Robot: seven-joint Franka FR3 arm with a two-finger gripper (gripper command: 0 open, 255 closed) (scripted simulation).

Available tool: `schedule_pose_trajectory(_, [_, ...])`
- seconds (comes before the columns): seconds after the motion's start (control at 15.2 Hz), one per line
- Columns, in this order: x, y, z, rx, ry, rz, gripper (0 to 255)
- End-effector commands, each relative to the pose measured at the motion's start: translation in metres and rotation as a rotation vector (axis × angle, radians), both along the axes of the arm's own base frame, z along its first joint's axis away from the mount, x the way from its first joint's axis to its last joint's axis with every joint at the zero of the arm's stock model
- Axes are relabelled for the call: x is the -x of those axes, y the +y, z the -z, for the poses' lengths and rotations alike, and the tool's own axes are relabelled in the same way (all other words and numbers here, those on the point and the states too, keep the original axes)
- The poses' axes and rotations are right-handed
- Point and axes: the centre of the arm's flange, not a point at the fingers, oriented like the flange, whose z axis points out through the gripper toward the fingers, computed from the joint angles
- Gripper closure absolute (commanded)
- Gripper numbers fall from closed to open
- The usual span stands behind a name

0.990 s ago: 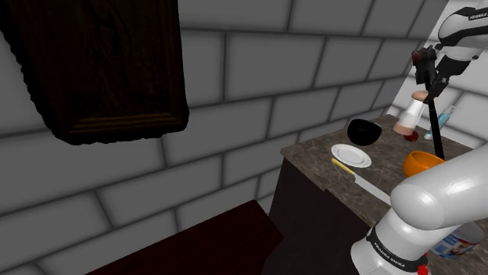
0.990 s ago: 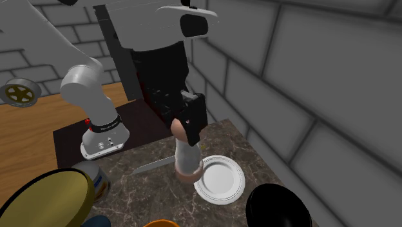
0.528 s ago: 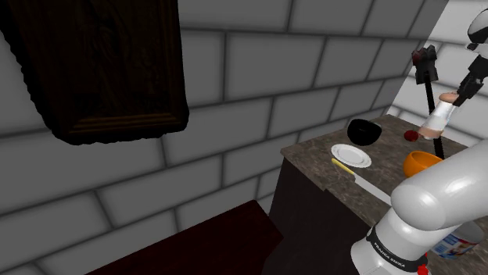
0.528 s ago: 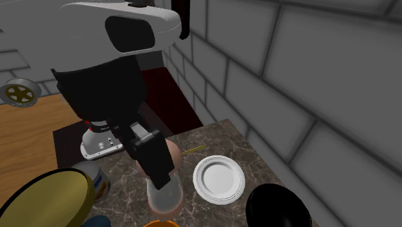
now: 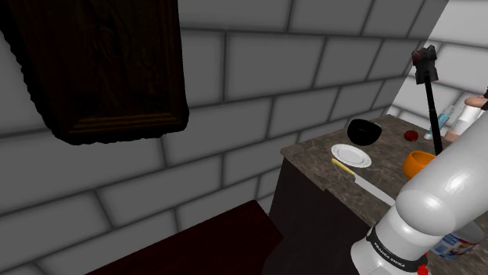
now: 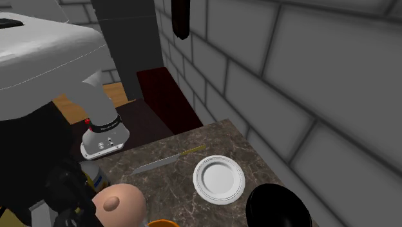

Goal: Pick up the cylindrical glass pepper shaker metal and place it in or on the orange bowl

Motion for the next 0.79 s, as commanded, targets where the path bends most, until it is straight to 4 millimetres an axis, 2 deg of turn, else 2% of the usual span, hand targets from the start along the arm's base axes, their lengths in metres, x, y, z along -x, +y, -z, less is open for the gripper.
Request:
schedule_pose_trajectory(0.0, [0.004, -0.001, 0.006, 0.002, 0.000, -0.001, 255])
schedule_pose_trajectory(0.73, [0.004, -0.001, 0.064, 0.002, 0.000, -0.001, 255])
